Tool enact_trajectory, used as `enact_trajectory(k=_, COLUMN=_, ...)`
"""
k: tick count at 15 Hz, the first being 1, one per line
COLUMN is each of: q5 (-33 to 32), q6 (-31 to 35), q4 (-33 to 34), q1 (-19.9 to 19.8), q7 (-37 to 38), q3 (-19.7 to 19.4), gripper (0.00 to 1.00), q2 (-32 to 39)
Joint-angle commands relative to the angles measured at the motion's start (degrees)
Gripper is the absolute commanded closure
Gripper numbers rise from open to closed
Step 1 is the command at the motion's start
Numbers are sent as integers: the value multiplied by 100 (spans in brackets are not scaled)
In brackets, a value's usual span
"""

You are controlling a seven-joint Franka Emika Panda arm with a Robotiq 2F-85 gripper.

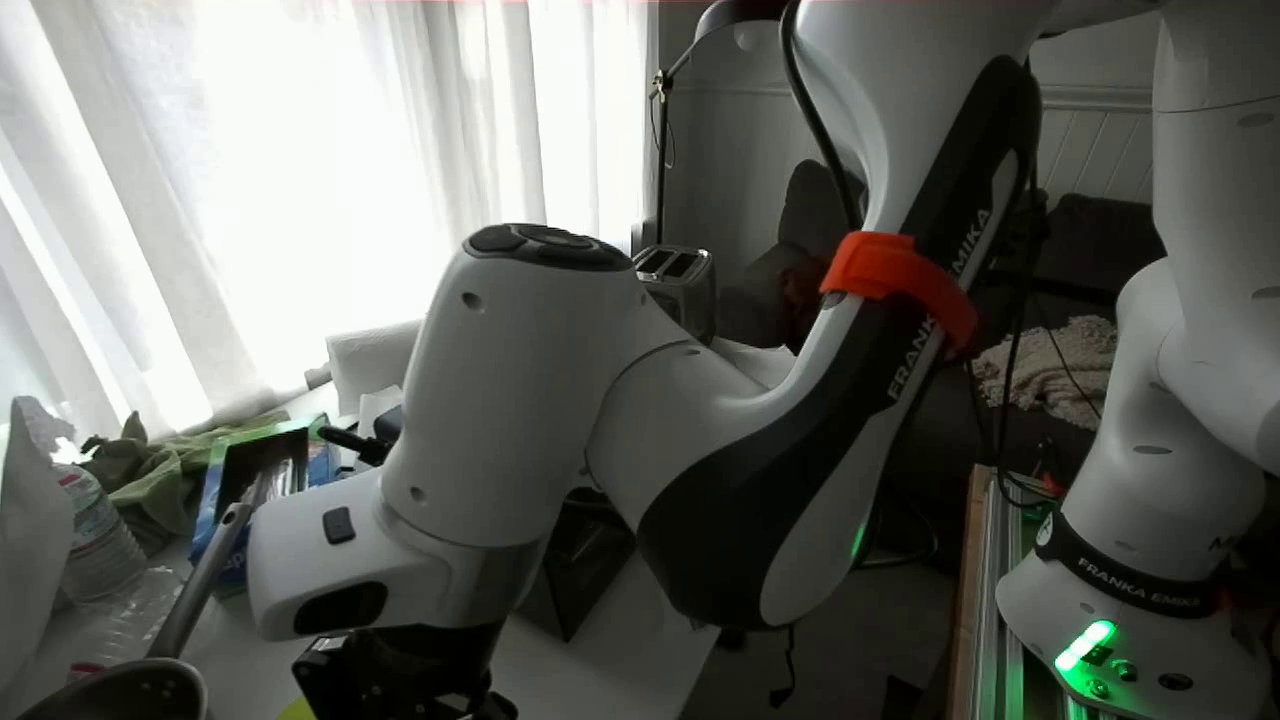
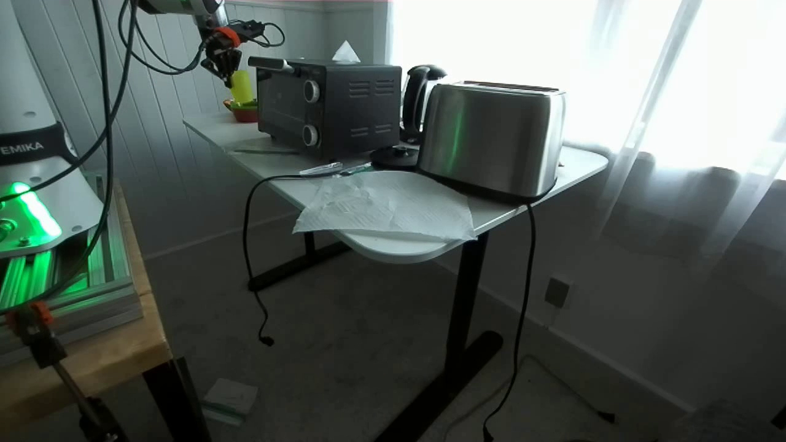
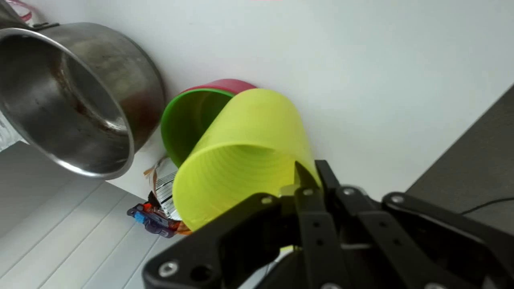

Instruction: Put the green bowl inside the red bowl and yellow cup in the green bowl and then lift them and put the on the microwave

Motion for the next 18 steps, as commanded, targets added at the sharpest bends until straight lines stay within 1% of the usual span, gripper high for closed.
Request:
enact_trajectory(k=1, q5=34, q6=-101, q4=308, q1=247, q7=-129, q3=-216, gripper=99, q2=33)
enact_trajectory(k=5, q5=-13, q6=-240, q4=834, q1=551, q7=-168, q3=-400, gripper=99, q2=445)
enact_trajectory(k=9, q5=88, q6=-606, q4=1392, q1=747, q7=-436, q3=-393, gripper=99, q2=940)
enact_trajectory(k=14, q5=72, q6=-1065, q4=1994, q1=1037, q7=-673, q3=-562, gripper=98, q2=1404)
enact_trajectory(k=15, q5=83, q6=-1148, q4=2083, q1=1072, q7=-711, q3=-583, gripper=94, q2=1462)
enact_trajectory(k=16, q5=98, q6=-1226, q4=2178, q1=1099, q7=-739, q3=-604, gripper=69, q2=1527)
enact_trajectory(k=17, q5=105, q6=-1308, q4=2265, q1=1131, q7=-761, q3=-631, gripper=69, q2=1584)
enact_trajectory(k=18, q5=111, q6=-1396, q4=2348, q1=1150, q7=-807, q3=-637, gripper=65, q2=1638)
